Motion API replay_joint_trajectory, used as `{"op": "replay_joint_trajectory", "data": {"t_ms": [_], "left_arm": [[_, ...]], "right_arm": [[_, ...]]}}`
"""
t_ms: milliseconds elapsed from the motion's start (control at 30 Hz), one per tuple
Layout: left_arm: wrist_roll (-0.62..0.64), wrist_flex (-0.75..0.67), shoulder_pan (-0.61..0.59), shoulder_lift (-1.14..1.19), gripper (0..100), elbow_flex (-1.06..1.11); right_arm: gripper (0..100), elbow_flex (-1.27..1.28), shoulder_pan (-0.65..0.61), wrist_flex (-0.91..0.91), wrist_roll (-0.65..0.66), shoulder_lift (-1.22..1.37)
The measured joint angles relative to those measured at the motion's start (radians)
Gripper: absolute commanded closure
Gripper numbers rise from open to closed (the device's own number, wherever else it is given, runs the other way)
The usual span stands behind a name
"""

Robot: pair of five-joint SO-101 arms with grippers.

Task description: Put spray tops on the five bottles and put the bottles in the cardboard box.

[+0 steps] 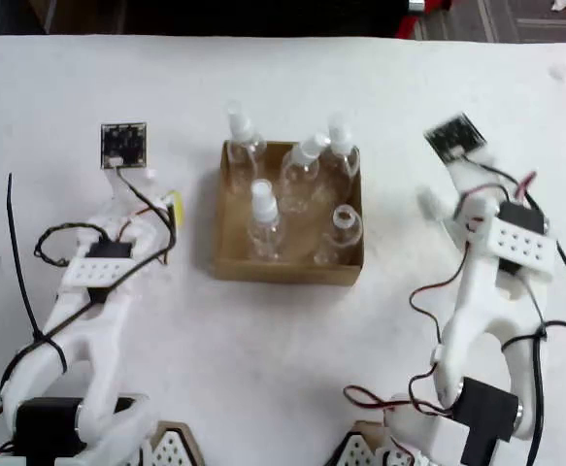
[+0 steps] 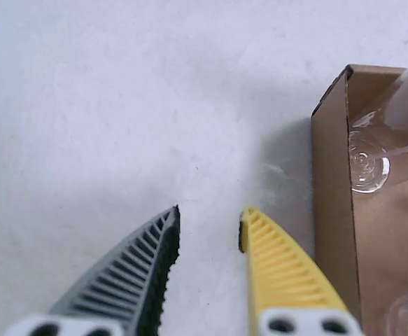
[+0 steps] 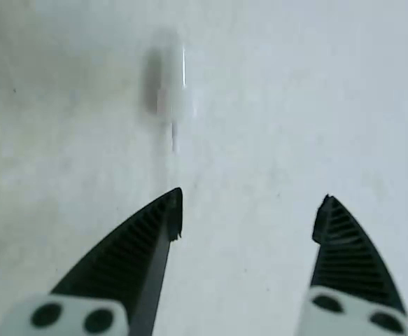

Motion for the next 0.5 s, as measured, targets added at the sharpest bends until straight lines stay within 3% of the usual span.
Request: {"op": "replay_joint_trajectory", "data": {"t_ms": [167, 500], "left_arm": [[0.0, 0.0, 0.0, 0.0, 86, 0.0], [0.0, 0.0, 0.0, 0.0, 86, 0.0]], "right_arm": [[72.9, -0.193, -0.107, 0.046, 0.0, 0.164], [73.1, -0.775, -0.121, 0.313, -0.106, 0.718]]}}
